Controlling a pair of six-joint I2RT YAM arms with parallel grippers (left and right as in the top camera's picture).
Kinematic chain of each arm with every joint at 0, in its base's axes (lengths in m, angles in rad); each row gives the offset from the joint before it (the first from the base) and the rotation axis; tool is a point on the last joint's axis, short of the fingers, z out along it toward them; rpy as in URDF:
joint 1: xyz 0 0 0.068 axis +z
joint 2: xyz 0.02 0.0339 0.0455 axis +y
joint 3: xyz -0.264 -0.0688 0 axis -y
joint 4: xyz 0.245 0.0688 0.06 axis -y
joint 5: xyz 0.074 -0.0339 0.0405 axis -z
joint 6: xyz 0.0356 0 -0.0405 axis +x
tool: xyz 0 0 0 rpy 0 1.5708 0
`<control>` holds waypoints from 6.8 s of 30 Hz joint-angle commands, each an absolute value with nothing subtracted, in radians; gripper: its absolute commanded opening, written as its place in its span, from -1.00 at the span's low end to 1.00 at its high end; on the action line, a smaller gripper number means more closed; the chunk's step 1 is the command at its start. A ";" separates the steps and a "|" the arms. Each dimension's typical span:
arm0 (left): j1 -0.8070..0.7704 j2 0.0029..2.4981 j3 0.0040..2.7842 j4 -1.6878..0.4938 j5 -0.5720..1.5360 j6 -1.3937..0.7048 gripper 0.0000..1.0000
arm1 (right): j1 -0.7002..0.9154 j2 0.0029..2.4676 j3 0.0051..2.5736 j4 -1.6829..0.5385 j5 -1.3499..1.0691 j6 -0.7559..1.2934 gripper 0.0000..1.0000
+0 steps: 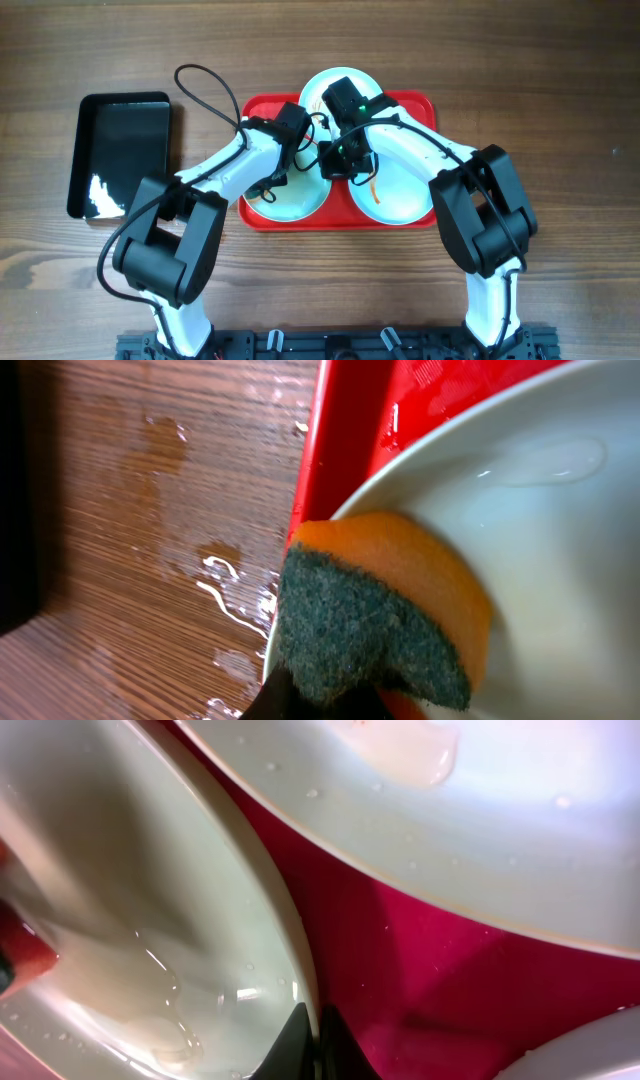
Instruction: Clean dirty plates on tray and stack at the side
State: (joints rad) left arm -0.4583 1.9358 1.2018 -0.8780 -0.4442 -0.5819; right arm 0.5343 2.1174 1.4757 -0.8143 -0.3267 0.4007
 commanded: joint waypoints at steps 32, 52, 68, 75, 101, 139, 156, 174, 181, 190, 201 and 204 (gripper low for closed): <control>-0.447 1.917 1.286 -0.798 0.056 -0.593 -0.92 | 0.524 2.104 1.468 -0.825 -0.288 0.419 -0.91; -0.426 1.919 1.193 -0.870 -0.395 -0.591 -0.92 | 0.524 2.104 1.468 -0.825 -0.287 0.419 -0.91; -0.379 1.780 1.325 -0.936 -0.348 -0.645 -0.92 | 0.524 2.104 1.468 -0.823 -0.287 0.422 -0.92; -0.369 1.636 1.332 -0.939 -0.345 -0.645 -0.92 | 0.524 2.104 1.468 -0.823 -0.288 0.421 -0.92; -0.194 1.583 1.332 -1.088 0.023 -0.584 -0.92 | 0.524 1.971 1.737 -1.114 -0.049 0.422 -0.91; -0.194 1.594 1.277 -1.012 0.049 -0.584 -0.92 | 0.839 1.956 1.914 -1.461 0.925 0.578 -0.91; -0.194 1.594 1.277 -1.010 0.048 -0.584 -0.92 | 0.958 1.956 1.914 -1.483 1.127 0.522 -0.92; -0.194 1.594 1.277 -1.011 0.047 -0.580 -0.92 | 0.844 1.957 1.865 -1.340 0.410 0.504 -0.91; -0.194 1.594 1.277 -1.009 0.050 -0.580 -0.92 | 0.693 1.957 1.737 -1.172 0.018 0.389 -0.91; -0.217 1.594 1.277 -0.983 0.097 -0.580 -0.92 | 0.634 1.958 1.431 -0.852 -0.135 0.368 -0.91; -0.390 1.647 1.276 -0.923 0.058 -0.582 -0.92 | 0.634 1.958 1.326 -0.692 -0.170 0.458 -0.91; -0.401 1.689 1.276 -0.923 0.048 -0.585 -0.92 | 0.634 1.958 1.326 -0.688 -0.152 0.511 -0.91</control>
